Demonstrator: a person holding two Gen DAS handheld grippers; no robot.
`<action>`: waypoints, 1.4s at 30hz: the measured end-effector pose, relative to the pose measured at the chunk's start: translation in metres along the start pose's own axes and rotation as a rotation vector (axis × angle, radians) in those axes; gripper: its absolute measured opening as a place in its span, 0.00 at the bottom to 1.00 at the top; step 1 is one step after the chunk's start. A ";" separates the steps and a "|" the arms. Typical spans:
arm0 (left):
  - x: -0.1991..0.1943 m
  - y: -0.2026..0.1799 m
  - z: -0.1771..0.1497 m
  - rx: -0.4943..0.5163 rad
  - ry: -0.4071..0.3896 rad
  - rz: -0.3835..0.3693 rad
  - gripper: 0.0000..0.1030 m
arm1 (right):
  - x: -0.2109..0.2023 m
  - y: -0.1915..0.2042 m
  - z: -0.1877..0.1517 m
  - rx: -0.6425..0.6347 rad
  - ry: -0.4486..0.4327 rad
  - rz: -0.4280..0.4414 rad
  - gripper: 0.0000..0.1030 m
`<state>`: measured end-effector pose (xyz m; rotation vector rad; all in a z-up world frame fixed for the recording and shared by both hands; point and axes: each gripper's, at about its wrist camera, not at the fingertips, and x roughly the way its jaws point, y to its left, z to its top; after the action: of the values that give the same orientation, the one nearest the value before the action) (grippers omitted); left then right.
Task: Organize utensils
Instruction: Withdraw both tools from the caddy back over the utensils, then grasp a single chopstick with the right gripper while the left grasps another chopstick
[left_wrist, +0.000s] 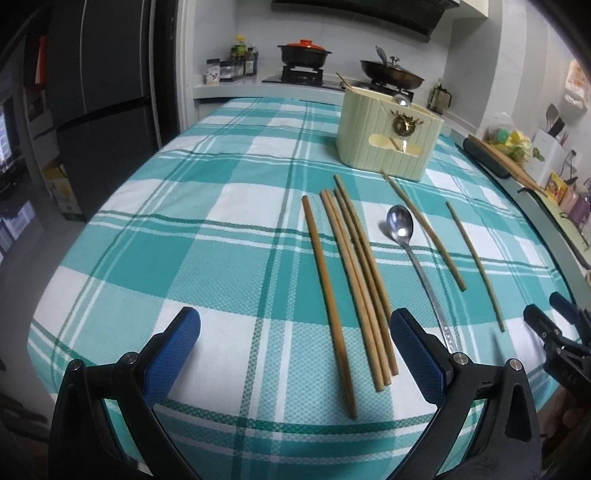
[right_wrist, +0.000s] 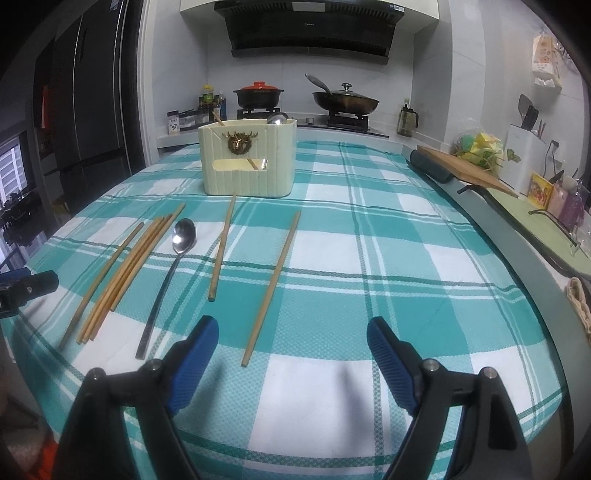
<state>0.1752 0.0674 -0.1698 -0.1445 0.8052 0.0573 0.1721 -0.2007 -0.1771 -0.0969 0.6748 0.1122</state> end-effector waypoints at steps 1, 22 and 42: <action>0.002 0.002 0.000 -0.005 0.004 0.004 0.99 | 0.001 0.001 0.000 -0.002 0.004 -0.001 0.82; 0.063 0.006 0.030 0.000 0.112 0.083 0.99 | 0.025 -0.005 -0.004 0.027 0.089 -0.001 0.82; 0.084 0.007 0.028 0.049 0.204 0.111 1.00 | 0.067 0.000 0.008 0.005 0.255 0.103 0.77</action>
<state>0.2525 0.0785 -0.2117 -0.0597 1.0170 0.1291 0.2289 -0.1947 -0.2127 -0.0720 0.9351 0.1998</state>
